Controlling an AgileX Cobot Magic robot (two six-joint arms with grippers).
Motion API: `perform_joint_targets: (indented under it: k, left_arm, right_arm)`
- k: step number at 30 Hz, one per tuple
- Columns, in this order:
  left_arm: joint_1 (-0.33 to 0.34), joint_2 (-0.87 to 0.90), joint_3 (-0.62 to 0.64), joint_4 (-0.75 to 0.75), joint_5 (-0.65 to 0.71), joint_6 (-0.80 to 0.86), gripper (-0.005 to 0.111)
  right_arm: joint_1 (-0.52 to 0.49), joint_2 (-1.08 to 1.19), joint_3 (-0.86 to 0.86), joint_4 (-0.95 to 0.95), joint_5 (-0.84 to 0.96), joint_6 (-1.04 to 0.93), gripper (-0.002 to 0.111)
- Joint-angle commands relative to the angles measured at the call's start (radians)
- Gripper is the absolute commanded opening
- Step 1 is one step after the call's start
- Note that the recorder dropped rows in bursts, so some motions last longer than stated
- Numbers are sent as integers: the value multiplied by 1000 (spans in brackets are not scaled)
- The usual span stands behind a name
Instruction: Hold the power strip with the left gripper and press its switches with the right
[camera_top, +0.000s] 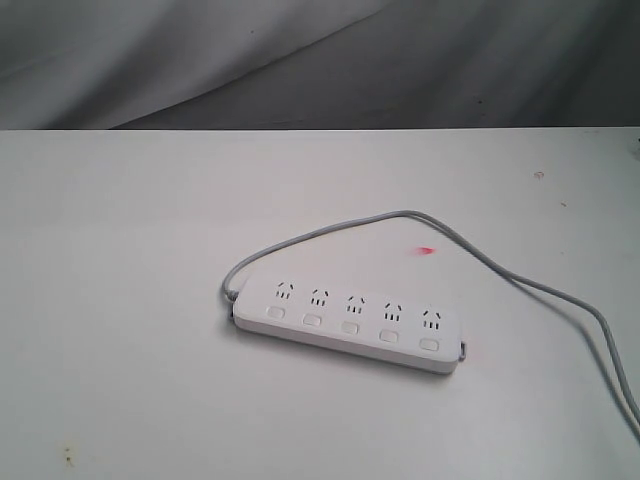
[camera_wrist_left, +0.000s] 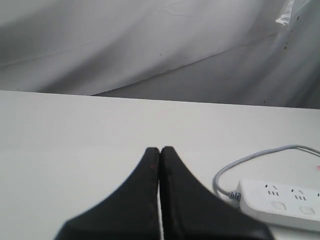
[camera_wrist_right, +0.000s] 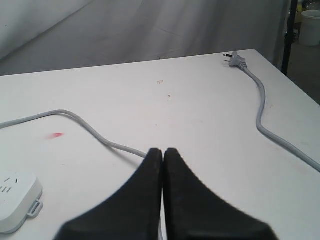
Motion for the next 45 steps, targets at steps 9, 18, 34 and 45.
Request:
perform_joint_targets:
  k: [9,18,34,45]
  left_arm:
    - [1,-127,72,124,-6,-7,1]
    - [1,-139,72,124,118,-7,1]
    - [1,-139,72,124,163,-7,1]
    - [1,-139,72,124,163,-7,1]
  right_arm:
    - [3,-5,4,-9,0,-2,0]
    - [3,-5,4,-9,0,-2,0]
    - [3,-5,4,-9,0,-2,0]
    - [3,-5,4,-9,0,-2,0]
